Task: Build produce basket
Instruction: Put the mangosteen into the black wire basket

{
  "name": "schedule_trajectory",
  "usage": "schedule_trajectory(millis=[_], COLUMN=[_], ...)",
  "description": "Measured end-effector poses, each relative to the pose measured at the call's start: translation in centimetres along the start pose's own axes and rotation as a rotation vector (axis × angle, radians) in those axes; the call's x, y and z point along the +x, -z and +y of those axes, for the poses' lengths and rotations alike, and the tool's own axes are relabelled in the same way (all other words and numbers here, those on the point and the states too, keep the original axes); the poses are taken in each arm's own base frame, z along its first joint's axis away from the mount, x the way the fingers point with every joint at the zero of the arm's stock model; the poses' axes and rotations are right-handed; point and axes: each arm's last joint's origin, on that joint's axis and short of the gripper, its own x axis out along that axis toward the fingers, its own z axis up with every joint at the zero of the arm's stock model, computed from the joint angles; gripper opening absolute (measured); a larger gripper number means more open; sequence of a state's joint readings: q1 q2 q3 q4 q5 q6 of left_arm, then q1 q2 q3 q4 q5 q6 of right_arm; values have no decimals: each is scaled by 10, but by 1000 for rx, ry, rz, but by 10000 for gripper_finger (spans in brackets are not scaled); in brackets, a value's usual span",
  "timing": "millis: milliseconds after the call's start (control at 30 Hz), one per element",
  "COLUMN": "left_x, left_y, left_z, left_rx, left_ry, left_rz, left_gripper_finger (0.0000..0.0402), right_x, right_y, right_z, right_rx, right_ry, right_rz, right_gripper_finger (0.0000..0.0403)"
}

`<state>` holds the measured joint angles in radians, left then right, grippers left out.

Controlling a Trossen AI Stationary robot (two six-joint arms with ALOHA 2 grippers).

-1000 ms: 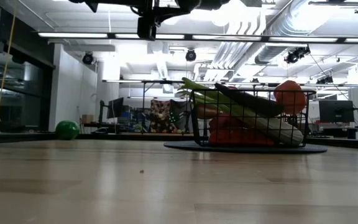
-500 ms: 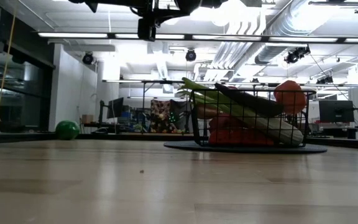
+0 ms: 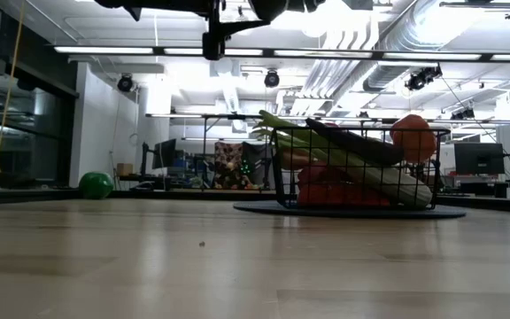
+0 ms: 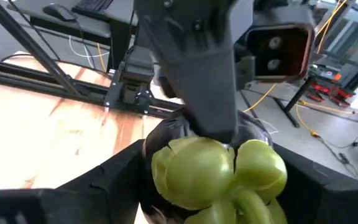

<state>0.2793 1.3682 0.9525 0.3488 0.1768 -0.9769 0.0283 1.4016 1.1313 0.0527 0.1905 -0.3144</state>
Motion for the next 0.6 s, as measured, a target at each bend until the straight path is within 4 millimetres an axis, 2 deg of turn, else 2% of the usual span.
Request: schedule_trajectory(millis=[200, 333, 433, 600], left_x=[-5, -15, -32, -79], left_y=[-17, -35, -49, -62], left_z=[9, 16, 17, 0], left_rx=[62, 117, 198, 415], left_ry=[32, 22, -33, -194], left_rz=[12, -4, -43, -151], left_gripper_finger=[341, 350, 351, 351], right_x=[-7, -16, -27, -51], right_y=[-3, -6, -6, -6], right_z=[-3, -8, -13, -25], right_rx=[3, 0, 21, 121], right_ry=[16, 74, 105, 124], right_rz=[2, 21, 59, 116], right_gripper_finger=[259, 259, 258, 258])
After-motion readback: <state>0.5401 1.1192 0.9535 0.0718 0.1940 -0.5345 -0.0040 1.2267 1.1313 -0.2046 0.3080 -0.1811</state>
